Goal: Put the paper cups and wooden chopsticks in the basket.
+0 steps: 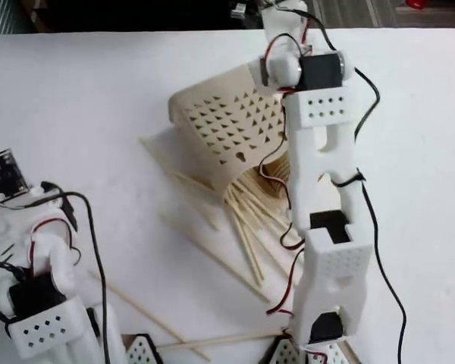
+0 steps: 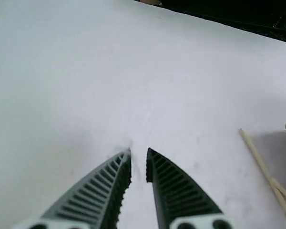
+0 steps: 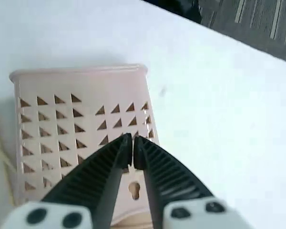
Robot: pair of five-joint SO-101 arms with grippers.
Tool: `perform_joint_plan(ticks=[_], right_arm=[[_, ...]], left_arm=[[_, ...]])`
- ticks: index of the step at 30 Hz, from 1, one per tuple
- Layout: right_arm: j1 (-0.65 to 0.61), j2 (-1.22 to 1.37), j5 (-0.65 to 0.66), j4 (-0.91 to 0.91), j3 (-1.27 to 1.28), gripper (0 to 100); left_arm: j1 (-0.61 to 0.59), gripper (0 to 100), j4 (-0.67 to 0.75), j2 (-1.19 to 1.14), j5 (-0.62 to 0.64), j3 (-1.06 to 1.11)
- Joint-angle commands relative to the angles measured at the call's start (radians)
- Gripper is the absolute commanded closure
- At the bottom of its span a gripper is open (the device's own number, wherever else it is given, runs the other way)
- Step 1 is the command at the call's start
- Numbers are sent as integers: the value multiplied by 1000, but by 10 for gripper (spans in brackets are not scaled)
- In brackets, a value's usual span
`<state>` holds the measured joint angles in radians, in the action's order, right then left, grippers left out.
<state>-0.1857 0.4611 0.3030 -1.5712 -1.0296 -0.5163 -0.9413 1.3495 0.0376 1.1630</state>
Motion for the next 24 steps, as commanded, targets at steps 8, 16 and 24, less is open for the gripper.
perform_joint_plan(ticks=[8, 16, 24], right_arm=[[193, -243, 9, -148, 180, 974], [323, -466, 9, -145, 562, 974], [463, -667, -8, 73, 1007, 974]], left_arm=[[384, 902, 17, 10, -262, -41], [704, 768, 21, 7, -393, -44], [825, 766, 20, -298, -450, -224]])
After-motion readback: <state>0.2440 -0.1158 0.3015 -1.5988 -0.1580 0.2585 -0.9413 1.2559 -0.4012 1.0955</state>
